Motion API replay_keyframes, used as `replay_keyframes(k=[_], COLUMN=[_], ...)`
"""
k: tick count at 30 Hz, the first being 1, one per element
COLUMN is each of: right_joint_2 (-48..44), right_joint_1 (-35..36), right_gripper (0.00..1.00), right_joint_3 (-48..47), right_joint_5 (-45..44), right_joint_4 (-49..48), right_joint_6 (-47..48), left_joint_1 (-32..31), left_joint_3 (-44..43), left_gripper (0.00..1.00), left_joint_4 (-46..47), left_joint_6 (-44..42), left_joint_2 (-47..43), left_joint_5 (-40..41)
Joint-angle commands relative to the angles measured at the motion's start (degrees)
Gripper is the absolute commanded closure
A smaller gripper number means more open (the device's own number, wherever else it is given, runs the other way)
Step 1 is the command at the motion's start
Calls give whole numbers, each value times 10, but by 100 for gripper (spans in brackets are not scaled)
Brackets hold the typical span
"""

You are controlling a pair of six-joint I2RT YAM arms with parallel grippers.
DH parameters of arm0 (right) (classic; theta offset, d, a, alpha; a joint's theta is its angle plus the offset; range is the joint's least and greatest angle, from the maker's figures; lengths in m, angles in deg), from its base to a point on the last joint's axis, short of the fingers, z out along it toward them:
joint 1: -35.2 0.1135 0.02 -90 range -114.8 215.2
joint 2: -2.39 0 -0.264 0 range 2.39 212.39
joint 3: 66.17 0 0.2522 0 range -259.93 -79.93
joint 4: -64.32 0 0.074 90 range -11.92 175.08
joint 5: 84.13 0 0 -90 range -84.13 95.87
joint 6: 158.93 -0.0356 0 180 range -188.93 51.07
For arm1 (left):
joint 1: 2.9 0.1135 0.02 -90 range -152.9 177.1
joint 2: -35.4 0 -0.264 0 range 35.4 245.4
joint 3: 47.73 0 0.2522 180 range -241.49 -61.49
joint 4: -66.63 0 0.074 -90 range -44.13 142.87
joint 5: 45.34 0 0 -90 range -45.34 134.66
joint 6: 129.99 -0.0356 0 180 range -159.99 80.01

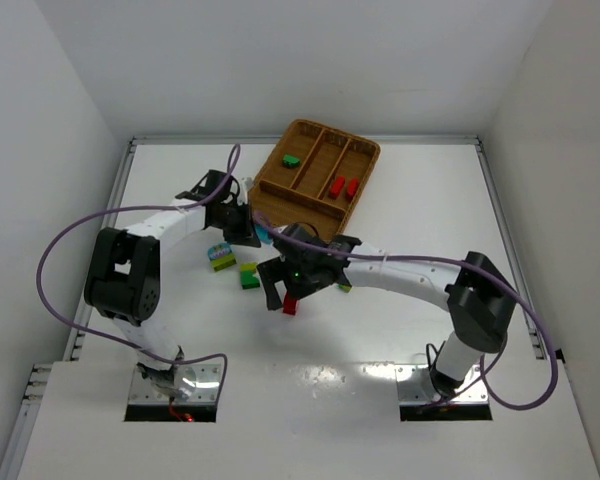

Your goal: Sort the legos into containers by color

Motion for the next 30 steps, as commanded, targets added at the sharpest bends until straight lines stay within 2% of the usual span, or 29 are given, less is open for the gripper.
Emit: replay_keyframes(k=[1, 8, 16, 20, 24, 25, 30], right_joint_2=[10, 37, 70, 102, 109, 109, 109], right_joint_1=[15, 15, 9, 9, 9, 9, 9], right_gripper=[1, 5, 8, 12, 24, 35, 64], right_joint_3=[-16, -43, -36, -65, -65, -65, -65], right_joint_5=[-2, -83, -78, -78, -84, -90, -101], right_joint_4=[9, 56, 40, 40, 39, 39, 46], right_joint_6=[-47, -157, -170, -165, -165, -165, -165], left_joint_1=[6, 6, 6, 6, 6, 6, 6], left_joint_3=[3, 9, 20, 26, 31, 31, 31], left_gripper=[100, 100, 100, 100, 100, 100, 100], left_joint_4=[0, 0, 5, 10, 10, 10, 10], left_joint_6=[-1, -1, -6, -6, -6, -6, -6], left_joint_2=[-22, -33, -38, -38, -43, -43, -43], left_joint_5=[7, 13, 18, 13, 13, 13, 7])
